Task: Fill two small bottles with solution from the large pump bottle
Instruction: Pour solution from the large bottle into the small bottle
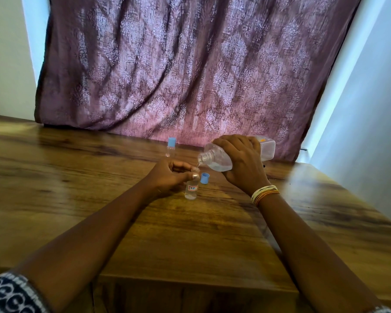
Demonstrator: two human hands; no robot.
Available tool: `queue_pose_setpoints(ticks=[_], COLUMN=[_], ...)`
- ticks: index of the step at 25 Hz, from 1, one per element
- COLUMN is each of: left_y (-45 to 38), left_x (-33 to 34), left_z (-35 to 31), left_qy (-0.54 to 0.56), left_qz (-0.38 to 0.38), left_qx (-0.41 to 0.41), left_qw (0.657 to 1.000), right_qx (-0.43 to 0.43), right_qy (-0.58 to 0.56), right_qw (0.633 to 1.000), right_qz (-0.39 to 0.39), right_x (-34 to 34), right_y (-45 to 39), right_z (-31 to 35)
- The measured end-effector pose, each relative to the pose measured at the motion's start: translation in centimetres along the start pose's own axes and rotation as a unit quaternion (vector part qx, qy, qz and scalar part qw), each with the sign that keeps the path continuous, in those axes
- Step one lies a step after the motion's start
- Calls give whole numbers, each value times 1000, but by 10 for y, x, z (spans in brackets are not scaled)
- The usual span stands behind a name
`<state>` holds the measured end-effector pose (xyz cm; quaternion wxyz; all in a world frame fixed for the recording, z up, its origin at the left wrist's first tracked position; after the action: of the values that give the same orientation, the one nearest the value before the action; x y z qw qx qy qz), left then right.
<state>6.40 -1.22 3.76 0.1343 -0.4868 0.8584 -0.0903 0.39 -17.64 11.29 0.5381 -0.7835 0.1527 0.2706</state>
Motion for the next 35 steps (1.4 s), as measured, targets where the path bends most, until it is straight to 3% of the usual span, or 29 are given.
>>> queue_pose_setpoints(ticks=[8, 14, 20, 24, 26, 33, 35], left_y=[0, -1, -1, -2, -2, -1, -1], left_x=[-1, -1, 3, 3, 4, 3, 3], left_z=[-3, -2, -2, -4, -4, -4, -4], left_qy=[-7, 4, 29, 30, 31, 16, 17], left_qz=[-3, 3, 13, 10, 10, 12, 14], left_qx=[16, 19, 4, 2, 2, 16, 18], left_qw=[1000, 1000, 999, 999, 999, 1000, 1000], right_qx=[20, 95, 245, 393, 416, 414, 381], right_qy=[-37, -199, -373, -472, -488, -494, -406], right_qw=[999, 975, 893, 787, 766, 760, 818], right_qz=[10, -8, -55, -53, -44, -77, -147], right_x=[-1, -5, -7, 12, 18, 15, -8], right_y=[1, 2, 2, 11, 14, 24, 26], right_z=[2, -2, -35, -73, -81, -77, -71])
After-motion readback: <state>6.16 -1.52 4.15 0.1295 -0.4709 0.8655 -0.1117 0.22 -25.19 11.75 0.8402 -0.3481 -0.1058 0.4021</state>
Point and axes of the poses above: each hand's wrist, its own y-axis away from the middle knuckle, its own x-axis out of the palm, z = x × y, the point moved 7 cm from there along -y, towards the middle knuckle, and after that the axes turned 4 degrees about z, right-handed, at the moved point
